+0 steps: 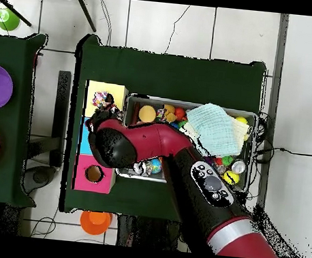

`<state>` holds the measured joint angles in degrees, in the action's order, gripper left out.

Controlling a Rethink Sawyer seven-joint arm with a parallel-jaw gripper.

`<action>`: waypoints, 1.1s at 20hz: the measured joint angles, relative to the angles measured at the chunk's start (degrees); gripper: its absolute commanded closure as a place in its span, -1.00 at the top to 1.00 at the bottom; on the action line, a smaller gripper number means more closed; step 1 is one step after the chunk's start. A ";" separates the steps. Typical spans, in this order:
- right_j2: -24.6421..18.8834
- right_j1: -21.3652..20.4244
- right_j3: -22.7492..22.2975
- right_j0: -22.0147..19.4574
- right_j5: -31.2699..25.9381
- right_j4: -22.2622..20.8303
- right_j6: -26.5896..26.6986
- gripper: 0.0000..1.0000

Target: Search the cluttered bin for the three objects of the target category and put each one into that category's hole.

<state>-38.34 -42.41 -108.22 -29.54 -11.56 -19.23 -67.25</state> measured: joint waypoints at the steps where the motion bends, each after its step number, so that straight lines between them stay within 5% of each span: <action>1: 0.21 0.07 0.04 0.15 0.09 0.00 0.00 -1.00; 22: 2.69 5.42 0.65 1.61 5.03 -4.84 0.00 -1.00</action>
<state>-35.66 -36.99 -107.57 -27.93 -6.53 -24.07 -67.25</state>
